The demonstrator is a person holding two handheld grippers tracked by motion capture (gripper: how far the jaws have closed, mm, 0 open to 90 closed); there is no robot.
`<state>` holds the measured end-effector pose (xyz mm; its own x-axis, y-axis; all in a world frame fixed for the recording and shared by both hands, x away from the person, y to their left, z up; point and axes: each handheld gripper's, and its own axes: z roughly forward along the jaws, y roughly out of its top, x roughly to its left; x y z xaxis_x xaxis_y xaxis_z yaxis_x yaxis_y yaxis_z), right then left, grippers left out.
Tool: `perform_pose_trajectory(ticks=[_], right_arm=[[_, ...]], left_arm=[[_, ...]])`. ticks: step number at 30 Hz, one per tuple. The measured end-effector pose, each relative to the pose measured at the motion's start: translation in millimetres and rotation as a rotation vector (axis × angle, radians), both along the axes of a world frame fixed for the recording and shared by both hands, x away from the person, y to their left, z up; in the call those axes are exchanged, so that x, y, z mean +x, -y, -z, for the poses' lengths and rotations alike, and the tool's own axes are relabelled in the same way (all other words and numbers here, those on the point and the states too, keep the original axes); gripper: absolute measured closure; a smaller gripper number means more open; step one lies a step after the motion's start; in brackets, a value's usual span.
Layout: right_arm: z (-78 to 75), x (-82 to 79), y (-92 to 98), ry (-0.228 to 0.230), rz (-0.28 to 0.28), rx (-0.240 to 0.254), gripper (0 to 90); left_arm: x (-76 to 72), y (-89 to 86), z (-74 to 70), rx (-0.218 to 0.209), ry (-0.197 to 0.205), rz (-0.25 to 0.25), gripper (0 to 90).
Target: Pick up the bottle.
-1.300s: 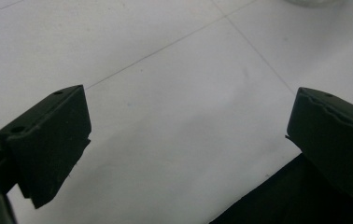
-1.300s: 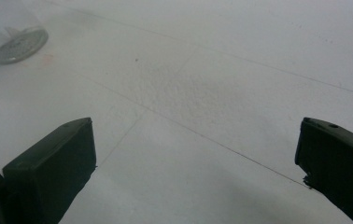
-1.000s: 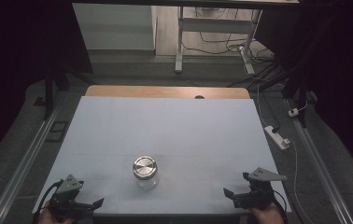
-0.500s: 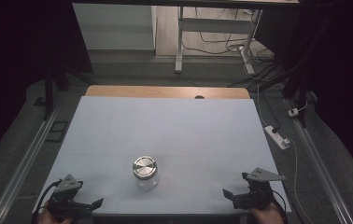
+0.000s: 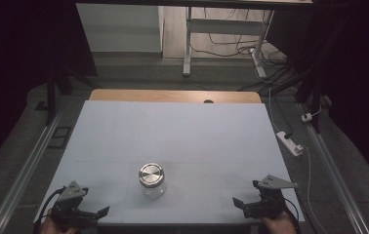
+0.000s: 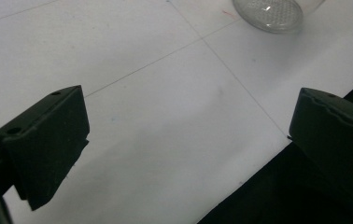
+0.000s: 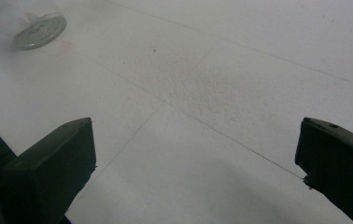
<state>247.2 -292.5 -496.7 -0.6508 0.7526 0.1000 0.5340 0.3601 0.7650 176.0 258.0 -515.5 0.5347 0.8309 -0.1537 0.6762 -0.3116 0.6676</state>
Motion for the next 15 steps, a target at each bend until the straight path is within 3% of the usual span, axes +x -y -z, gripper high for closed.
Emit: perform_pose_trajectory(ticks=[15], right_arm=[[0.4,0.8,-0.7,-0.010,0.000,-0.007,0.0]], left_arm=[[8.1,9.5,-6.2,-0.033,0.022,0.071,0.0]])
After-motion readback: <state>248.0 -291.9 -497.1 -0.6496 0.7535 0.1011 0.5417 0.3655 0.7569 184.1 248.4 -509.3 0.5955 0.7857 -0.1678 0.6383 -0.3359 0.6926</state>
